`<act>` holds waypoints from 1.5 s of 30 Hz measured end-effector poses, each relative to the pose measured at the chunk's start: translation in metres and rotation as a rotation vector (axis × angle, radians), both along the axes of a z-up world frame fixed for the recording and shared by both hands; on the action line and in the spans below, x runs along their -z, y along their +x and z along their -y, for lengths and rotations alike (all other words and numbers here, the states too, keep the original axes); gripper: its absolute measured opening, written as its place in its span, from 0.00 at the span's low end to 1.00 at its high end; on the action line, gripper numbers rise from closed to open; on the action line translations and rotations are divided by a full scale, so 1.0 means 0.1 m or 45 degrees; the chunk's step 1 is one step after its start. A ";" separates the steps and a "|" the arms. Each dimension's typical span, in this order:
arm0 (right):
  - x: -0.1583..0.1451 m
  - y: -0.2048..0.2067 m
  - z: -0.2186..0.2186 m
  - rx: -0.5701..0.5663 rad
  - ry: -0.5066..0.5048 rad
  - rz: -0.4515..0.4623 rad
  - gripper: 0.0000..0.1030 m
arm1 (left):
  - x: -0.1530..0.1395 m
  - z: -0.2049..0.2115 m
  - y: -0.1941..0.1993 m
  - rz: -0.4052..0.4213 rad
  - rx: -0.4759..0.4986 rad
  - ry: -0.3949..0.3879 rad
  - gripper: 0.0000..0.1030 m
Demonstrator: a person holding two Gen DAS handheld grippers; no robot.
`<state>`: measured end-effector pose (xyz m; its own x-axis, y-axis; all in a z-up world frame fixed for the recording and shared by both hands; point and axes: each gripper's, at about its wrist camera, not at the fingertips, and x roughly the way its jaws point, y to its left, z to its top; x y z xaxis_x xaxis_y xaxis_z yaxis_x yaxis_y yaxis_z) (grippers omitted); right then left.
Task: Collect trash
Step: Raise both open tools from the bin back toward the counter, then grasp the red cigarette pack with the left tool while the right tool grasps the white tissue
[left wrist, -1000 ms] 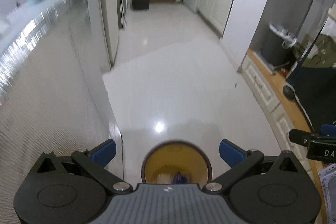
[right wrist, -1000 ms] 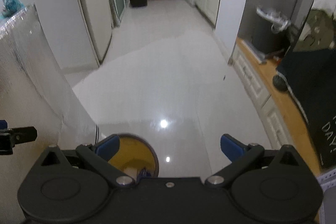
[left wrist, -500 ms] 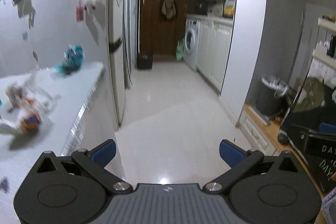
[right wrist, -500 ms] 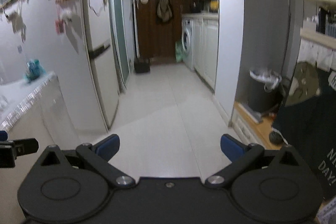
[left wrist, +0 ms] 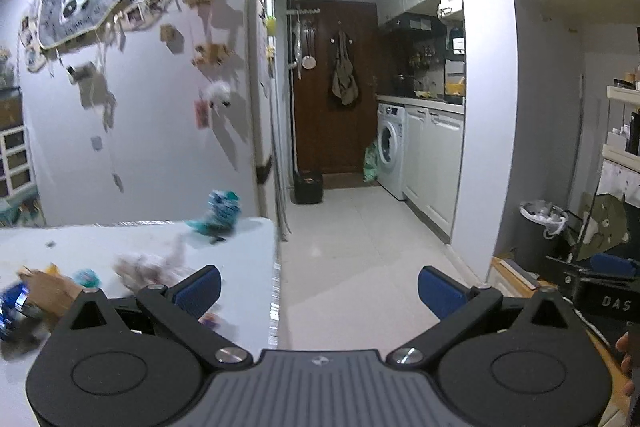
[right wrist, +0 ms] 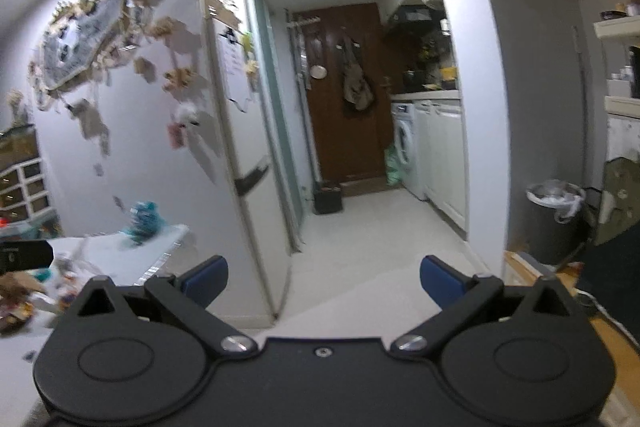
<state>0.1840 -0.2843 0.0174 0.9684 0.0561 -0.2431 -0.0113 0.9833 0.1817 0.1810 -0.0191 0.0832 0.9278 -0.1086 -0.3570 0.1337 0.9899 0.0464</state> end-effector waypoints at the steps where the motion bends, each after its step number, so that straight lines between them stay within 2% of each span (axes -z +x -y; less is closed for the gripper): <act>1: -0.03 -0.02 -0.05 -0.014 0.003 0.011 1.00 | -0.04 -0.07 -0.02 0.008 -0.002 0.009 1.00; 9: -0.16 0.04 -0.47 -0.166 -0.012 0.030 1.00 | -0.14 -0.73 0.00 0.007 -0.022 0.023 1.00; 15: -0.15 0.16 -0.82 -0.302 -0.030 0.027 1.00 | -0.07 -1.27 0.14 -0.042 0.050 -0.063 1.00; 20: -0.13 0.32 -1.11 -0.415 -0.062 0.016 1.00 | 0.07 -1.68 0.36 -0.086 0.153 -0.111 1.00; 24: -0.10 0.47 -1.30 -0.508 -0.037 -0.003 1.00 | 0.27 -1.94 0.62 -0.182 0.228 -0.112 1.00; 28: -0.06 0.58 -1.51 -0.579 -0.055 -0.012 1.00 | 0.51 -2.15 0.84 -0.283 0.241 -0.083 1.00; 31: 0.00 0.64 -1.64 -0.616 -0.083 -0.025 1.00 | 0.69 -2.33 0.95 -0.345 0.221 -0.100 1.00; 37: 0.07 0.75 -1.85 -0.705 -0.111 -0.034 1.00 | 0.88 -2.52 0.97 -0.401 0.247 -0.149 1.00; 45: 0.16 0.91 -2.16 -0.835 -0.206 -0.076 1.00 | 0.96 -2.40 0.54 -0.458 0.402 -0.157 1.00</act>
<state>0.2753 -0.0688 0.0011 0.7309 0.5857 -0.3503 -0.6093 0.7912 0.0515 0.2347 0.2206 -0.0123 0.6630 -0.4260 -0.6156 0.4138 0.8938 -0.1728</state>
